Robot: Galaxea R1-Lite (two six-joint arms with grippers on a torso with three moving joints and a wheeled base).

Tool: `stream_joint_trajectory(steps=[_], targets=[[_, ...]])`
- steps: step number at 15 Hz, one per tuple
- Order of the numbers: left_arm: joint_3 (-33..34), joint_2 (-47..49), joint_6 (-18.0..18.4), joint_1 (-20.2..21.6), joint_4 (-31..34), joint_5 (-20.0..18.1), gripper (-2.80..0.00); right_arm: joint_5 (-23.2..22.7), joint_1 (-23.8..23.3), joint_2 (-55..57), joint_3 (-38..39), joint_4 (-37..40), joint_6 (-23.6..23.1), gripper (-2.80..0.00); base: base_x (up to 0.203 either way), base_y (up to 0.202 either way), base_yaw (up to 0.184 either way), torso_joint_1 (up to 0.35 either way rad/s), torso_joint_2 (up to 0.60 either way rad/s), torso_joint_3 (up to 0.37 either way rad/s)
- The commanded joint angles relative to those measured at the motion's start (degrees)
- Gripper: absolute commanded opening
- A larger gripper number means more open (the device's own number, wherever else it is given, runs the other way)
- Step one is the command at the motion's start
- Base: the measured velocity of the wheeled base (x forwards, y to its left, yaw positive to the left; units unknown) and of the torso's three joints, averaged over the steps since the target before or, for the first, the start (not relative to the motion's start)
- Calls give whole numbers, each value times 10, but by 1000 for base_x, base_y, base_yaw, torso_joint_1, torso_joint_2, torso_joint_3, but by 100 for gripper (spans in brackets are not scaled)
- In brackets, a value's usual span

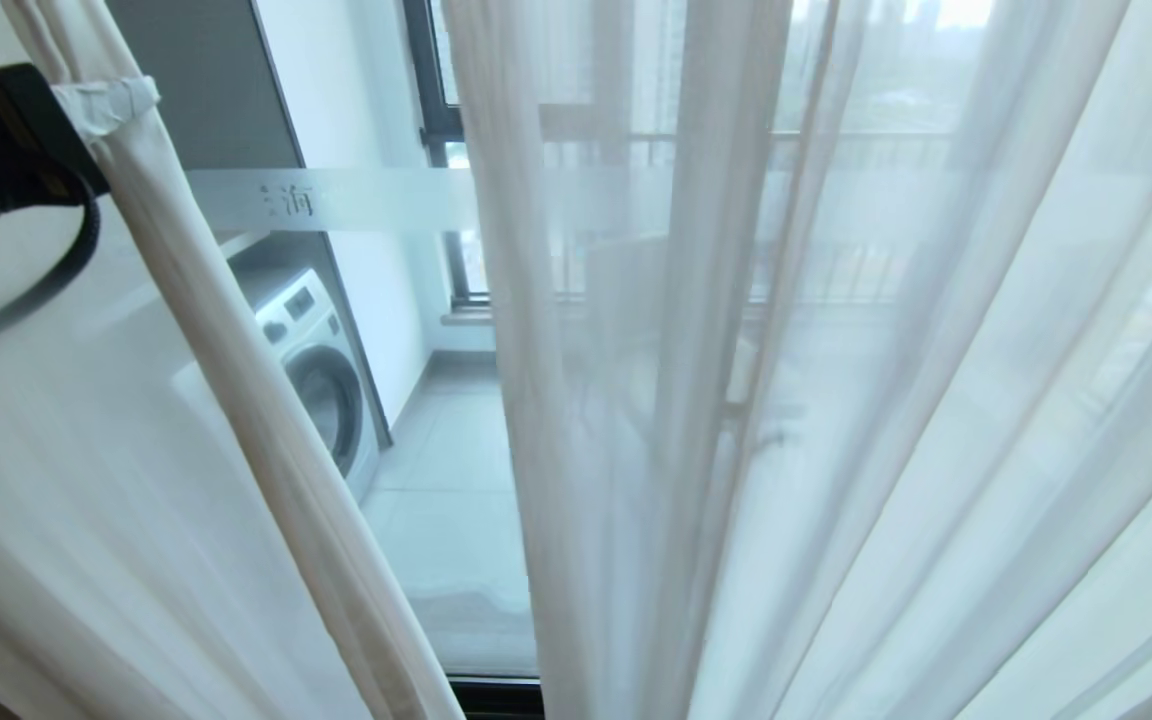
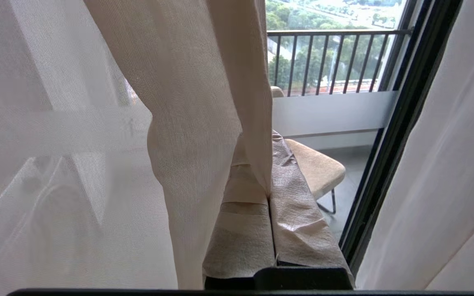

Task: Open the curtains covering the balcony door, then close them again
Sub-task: Close the inner curtains on both sides

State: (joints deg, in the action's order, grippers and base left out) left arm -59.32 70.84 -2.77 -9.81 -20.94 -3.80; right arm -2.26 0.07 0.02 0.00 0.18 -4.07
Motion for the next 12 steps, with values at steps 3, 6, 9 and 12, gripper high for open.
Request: stream_joint_trajectory(steps=[3, 6, 9, 12], targets=[[1, -1, 0, -1, -2, 0, -280, 0, 0, 0, 0, 0, -1, -280, 0, -195, -1, -1, 1, 2], [1, 0, 0, -1, -2, 0, -280, 0, 0, 0, 0, 0, -1, -280, 0, -190, 3, 0, 2, 1], [1, 0, 0, -1, -2, 0, -280, 0, 0, 0, 0, 0, -1, -280, 0, -190, 3, 1, 6, 4], [3, 0, 0, 0, -2, 0, -280, 0, 0, 0, 0, 0, -1, -280, 0, -193, 0, 3, 1, 3]])
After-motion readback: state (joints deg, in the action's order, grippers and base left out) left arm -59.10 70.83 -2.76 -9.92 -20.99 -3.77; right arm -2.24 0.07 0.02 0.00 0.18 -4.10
